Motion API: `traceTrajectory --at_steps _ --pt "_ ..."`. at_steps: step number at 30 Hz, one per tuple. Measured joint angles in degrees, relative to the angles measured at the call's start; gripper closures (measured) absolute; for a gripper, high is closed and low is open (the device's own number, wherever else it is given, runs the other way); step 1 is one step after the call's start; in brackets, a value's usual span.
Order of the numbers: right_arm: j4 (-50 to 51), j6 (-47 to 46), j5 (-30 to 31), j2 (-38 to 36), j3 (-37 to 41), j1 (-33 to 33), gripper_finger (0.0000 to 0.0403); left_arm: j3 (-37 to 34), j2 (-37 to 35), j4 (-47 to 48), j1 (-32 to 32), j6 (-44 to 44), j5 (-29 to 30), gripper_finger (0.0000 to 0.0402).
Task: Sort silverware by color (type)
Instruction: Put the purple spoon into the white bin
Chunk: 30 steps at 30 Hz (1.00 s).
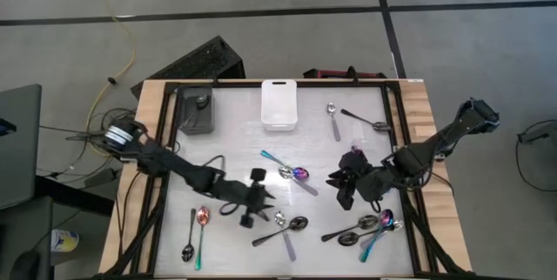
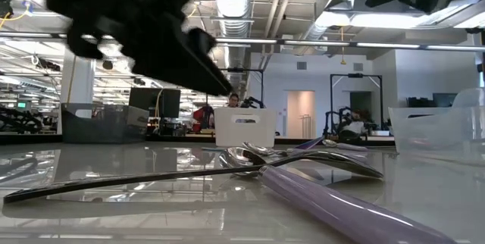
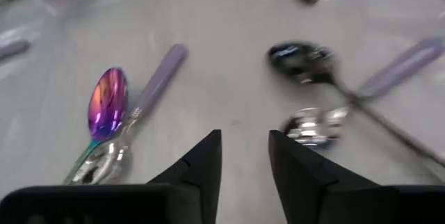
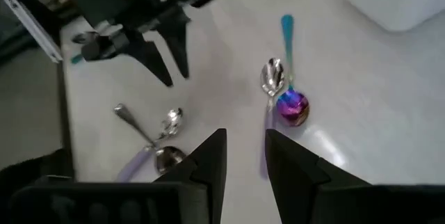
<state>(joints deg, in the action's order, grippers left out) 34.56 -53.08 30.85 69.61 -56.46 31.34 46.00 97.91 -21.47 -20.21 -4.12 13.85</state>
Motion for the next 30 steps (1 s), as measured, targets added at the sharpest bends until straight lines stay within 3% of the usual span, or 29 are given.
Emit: traceTrajectory --at_steps 4,8,11,14,22,30 --pt "-2.6 3.2 0.0 4.8 0.8 -0.6 0.0281 7.7 3.6 10.6 3.0 -1.9 0.0 0.0264" --pt "-7.1 6.7 -1.3 13.1 0.8 -2.3 0.0281 12.7 2.4 23.3 6.0 -4.4 0.5 0.0247" --pt "-10.7 8.5 -2.3 18.7 0.7 -3.9 0.0281 13.0 -1.3 31.0 8.6 -4.4 1.4 0.0246" --pt "-12.8 8.3 -2.3 23.4 0.8 -5.5 0.0281 9.1 -6.9 35.0 11.5 -1.0 2.0 0.0248" --pt "-19.2 7.9 -5.6 31.7 0.8 -9.1 0.0255 -8.7 -22.8 15.7 14.2 5.9 -0.2 0.0248" --pt "-22.8 8.1 -6.2 37.2 0.6 -11.7 0.0168 -11.5 -27.0 11.1 14.3 3.3 0.1 0.0248"
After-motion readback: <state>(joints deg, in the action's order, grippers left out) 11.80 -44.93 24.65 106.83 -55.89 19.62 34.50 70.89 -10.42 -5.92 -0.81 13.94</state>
